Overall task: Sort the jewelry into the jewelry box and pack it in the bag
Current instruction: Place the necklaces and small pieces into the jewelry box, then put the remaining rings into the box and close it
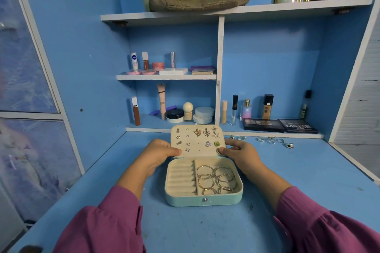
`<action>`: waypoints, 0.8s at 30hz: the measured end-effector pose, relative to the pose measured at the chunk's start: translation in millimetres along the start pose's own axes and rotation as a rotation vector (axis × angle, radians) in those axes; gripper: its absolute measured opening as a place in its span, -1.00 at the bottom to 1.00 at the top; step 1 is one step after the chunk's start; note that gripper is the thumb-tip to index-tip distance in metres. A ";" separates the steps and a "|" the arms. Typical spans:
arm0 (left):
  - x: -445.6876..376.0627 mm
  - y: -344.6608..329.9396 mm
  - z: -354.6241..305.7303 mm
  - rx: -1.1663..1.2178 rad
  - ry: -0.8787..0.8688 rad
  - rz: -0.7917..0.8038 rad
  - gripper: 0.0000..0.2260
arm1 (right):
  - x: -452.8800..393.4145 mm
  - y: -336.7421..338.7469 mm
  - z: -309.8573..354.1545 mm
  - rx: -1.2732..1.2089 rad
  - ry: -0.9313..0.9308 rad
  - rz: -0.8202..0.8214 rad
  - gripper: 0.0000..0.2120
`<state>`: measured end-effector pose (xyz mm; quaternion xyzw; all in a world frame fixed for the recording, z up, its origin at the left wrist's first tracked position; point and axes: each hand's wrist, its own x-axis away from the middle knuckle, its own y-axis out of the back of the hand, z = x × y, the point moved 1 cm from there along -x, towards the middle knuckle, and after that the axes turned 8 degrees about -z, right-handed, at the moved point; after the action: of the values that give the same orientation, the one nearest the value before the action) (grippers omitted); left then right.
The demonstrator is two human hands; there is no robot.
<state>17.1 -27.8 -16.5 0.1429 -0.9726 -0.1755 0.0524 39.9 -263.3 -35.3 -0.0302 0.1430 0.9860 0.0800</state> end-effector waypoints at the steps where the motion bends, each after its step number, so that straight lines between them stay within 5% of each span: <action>1: -0.2 0.1 0.3 0.000 0.005 0.001 -0.82 | -0.4 -0.4 -0.4 0.006 -0.001 -0.007 -0.66; 4: -1.8 1.4 0.9 0.013 0.008 -0.017 -0.85 | -1.1 -0.6 -0.6 0.026 0.006 -0.023 -0.60; 10: -0.9 2.5 0.5 0.003 -0.009 -0.034 -0.56 | -2.1 -0.5 -1.0 0.073 -0.006 -0.044 -0.54; 19: 1.2 -1.3 -0.5 -0.020 -0.019 -0.038 -0.58 | -5.5 -0.9 -5.2 0.083 0.011 -0.048 -0.70; 24: 1.5 -6.0 -8.3 -0.047 -0.156 -0.188 -0.70 | -17.8 20.5 -7.3 0.096 0.042 -0.224 -0.77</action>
<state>18.5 -36.3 -10.8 0.2182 -0.9517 -0.2130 -0.0368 54.3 -287.4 -35.1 -0.0630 0.1872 0.9621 0.1882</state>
